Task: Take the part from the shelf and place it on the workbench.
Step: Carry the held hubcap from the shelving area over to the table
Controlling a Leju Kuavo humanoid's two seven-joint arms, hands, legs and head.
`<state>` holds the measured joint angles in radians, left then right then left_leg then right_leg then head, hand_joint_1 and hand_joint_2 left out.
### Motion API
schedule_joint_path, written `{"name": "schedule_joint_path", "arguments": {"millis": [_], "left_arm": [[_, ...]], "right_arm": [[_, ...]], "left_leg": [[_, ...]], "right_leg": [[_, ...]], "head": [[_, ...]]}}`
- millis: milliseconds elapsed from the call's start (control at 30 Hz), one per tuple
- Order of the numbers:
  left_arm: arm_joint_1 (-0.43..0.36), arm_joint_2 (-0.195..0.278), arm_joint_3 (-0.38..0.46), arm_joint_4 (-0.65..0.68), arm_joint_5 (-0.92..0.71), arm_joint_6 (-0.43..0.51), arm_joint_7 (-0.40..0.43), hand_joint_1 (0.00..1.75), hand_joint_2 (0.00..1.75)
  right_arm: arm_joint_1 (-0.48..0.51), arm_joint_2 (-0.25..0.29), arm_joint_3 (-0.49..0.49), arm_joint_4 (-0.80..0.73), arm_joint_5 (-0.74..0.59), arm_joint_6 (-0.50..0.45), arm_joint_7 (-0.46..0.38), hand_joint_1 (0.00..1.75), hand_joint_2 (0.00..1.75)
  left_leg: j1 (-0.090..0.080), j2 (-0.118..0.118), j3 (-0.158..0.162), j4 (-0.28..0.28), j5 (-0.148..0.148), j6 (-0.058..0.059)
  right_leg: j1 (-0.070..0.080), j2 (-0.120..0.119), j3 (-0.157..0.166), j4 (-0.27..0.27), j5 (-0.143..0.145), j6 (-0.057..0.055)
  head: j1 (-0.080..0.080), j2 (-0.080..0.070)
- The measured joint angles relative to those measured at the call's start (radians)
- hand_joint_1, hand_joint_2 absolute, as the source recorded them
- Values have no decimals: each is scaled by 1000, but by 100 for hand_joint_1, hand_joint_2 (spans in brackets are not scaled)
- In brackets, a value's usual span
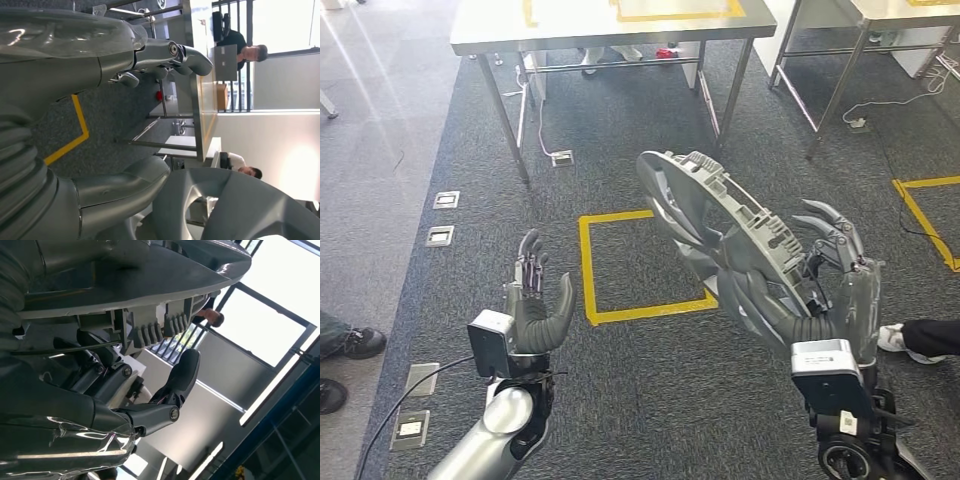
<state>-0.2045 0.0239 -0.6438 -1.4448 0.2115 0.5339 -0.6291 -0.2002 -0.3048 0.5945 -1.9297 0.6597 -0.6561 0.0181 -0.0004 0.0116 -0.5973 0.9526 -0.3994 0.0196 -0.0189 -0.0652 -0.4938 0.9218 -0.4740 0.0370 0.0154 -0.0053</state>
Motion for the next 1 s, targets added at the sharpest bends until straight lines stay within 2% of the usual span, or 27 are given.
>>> {"name": "schedule_joint_path", "arguments": {"millis": [733, 900, 967, 1000], "left_arm": [[-7, 0, -1, 0, 1, -2, 3, 0, 175], [-7, 1, -1, 0, 1, -1, 4, 0, 175], [-7, 1, -1, 0, 0, -1, 4, 0, 175], [-7, 1, -1, 0, 0, 0, 4, 0, 175]], "right_arm": [[0, 0, -72, -90, 80, -16, 3, 175, 175], [0, 0, -80, -97, 81, -14, 4, 175, 175], [1, 0, -81, -100, 82, -13, 4, 175, 175], [1, 0, -82, -102, 82, -12, 4, 175, 175]], "left_leg": [[-3, 0, 0, 2, -1, 1], [-8, -1, -1, 4, -7, 8], [-4, -3, 7, -6, -10, 15], [-1, -5, 15, -11, -11, 20]], "right_leg": [[-1, 0, 1, -1, 0, 1], [-4, -1, 9, -1, 2, 8], [-6, 2, 17, 7, 2, 15], [-8, 11, 14, 25, -7, 17]], "head": [[-1, 0], [-4, 0], [-6, 0], [-5, 0]]}}
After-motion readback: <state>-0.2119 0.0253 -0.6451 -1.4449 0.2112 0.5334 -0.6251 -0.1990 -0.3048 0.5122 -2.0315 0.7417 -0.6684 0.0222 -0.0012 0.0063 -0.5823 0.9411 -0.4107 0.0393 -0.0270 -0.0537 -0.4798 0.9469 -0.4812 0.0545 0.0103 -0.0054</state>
